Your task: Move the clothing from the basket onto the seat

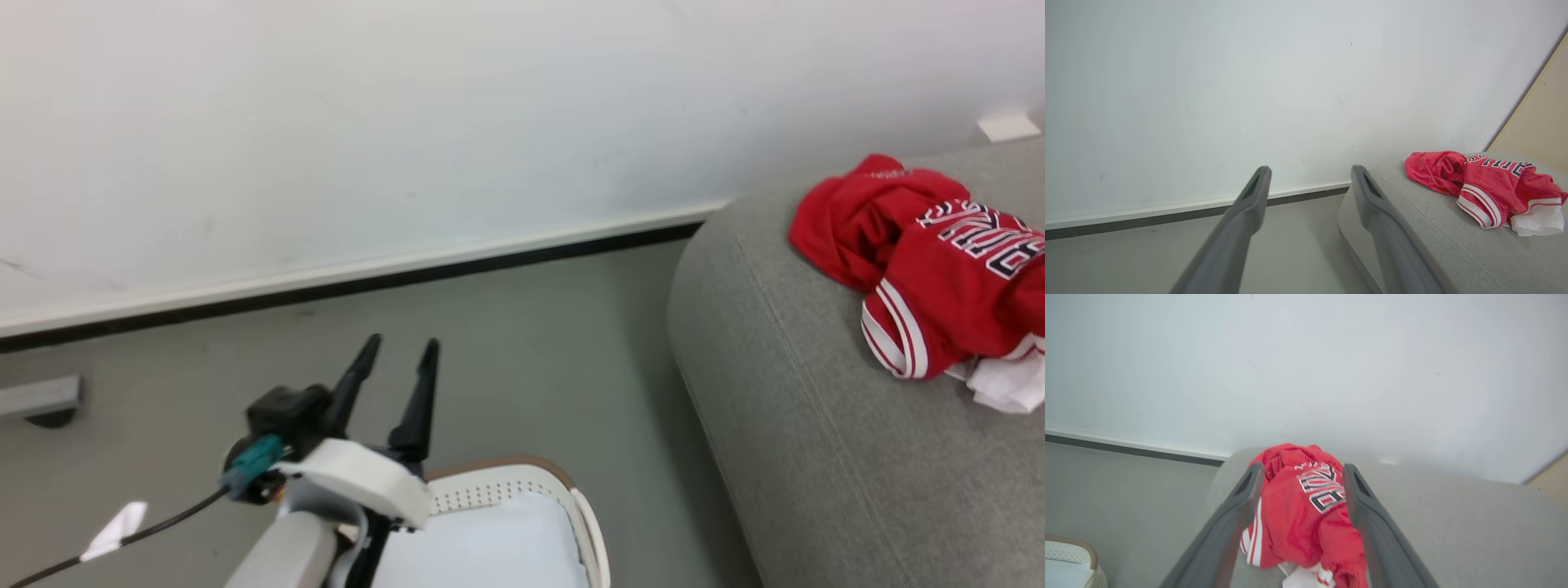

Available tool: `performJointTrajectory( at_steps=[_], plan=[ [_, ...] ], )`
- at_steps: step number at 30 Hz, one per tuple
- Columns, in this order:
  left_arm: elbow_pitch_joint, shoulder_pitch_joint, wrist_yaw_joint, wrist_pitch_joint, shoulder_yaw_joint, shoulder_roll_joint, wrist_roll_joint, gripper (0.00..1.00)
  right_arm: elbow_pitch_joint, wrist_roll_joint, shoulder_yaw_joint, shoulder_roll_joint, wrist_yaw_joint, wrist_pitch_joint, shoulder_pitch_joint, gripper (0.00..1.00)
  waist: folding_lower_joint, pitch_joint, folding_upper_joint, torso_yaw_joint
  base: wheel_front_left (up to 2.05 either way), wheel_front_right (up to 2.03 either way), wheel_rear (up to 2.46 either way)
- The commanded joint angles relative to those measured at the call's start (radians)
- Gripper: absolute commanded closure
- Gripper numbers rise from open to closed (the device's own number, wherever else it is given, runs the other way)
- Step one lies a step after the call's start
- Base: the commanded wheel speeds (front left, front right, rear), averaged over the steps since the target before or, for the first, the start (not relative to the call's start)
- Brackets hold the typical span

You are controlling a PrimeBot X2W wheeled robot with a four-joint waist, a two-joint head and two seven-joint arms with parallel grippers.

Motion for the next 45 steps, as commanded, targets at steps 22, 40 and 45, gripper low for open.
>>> performJointTrajectory(
  at_steps=[22, 40, 45],
  plan=[
    [-0.177, 0.323, 0.010, 0.000, 0.379, -0.068, 0.194, 0.00, -0.321, -0.416, -0.515, 0.541, -0.002, -0.194, 0.529, 0.00, 0.0002, -0.109, 0.0000, 0.143, 0.00, 0.00, 0.00],
    [-0.142, 0.346, -0.085, 0.000, 0.458, -0.124, 0.288, 0.00, -0.372, -0.554, -0.571, 0.673, -0.002, -0.195, 0.622, 0.00, 0.0002, -0.099, 0.0000, 0.135, 0.00, 0.00, 0.00],
    [-0.139, 0.341, -0.080, 0.000, 0.452, -0.125, 0.263, 0.00, -0.373, -0.556, -0.570, 0.679, -0.003, -0.195, 0.613, 0.00, 0.0002, -0.095, 0.0000, 0.125, 0.00, 0.00, 0.00]
  ],
)
